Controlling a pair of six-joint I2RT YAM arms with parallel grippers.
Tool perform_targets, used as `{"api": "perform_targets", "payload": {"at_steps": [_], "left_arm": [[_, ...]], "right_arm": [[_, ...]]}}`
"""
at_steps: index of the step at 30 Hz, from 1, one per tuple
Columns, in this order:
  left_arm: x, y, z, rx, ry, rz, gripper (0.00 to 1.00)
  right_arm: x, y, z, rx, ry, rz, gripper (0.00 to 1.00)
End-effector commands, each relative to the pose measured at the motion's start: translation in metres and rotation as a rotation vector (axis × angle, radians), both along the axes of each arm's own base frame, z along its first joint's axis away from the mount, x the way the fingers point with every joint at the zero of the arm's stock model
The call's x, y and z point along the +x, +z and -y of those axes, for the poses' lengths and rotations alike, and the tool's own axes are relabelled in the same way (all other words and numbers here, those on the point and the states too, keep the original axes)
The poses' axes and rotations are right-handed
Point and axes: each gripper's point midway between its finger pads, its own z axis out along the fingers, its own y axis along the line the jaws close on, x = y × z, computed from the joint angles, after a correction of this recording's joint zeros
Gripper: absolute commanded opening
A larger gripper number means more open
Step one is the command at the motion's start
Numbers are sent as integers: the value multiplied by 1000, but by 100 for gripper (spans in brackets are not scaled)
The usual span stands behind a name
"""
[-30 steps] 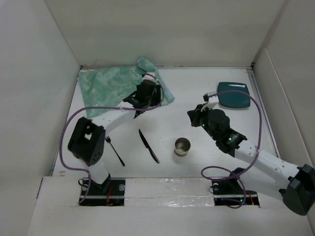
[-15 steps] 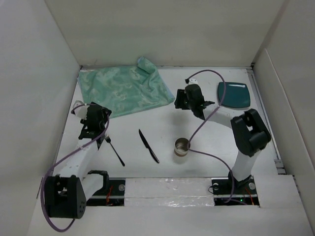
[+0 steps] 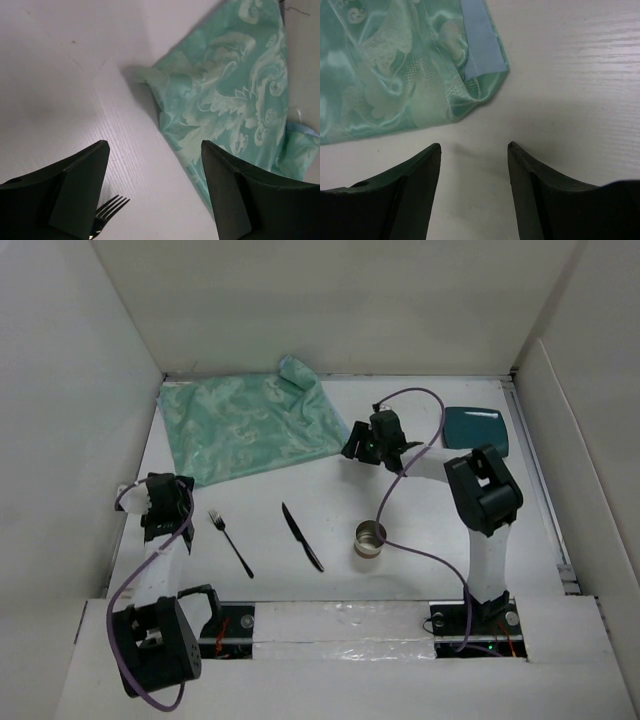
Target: Set the dinner table for one person
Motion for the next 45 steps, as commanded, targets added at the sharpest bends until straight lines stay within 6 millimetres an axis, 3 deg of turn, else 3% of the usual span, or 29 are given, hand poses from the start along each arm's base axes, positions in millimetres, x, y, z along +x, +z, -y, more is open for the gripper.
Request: {"api": "perform_targets", "payload": {"at_steps": [1, 5, 12, 15, 23, 26, 30, 41, 45], "left_arm": [[10, 4, -9, -67, 31, 83, 72], [18, 8, -11, -86, 38, 132, 75], [27, -20, -17, -140, 88, 60, 73], [32, -23, -18, -144, 94, 65, 72], [56, -11, -24, -159, 106, 157, 73], [68, -16, -22, -185, 81, 132, 74], [71, -27, -19, -214, 80, 123, 73], [82, -29, -19, -248, 83, 167, 68], [85, -33, -19, -252, 81, 177, 63]], "right_arm": [[16, 14, -14, 95, -8, 25, 62], [23, 8, -17, 110, -65, 6, 60], [31, 2, -17, 133, -133, -35, 52], [36, 3, -13, 141, -177, -16, 50], [37, 1, -17, 167, -178, -34, 48], [40, 1, -12, 161, -194, -33, 45], [46, 3, -9, 171, -211, -34, 40], [54, 7, -11, 203, -255, -46, 26], [53, 5, -13, 219, -245, -44, 15]]}}
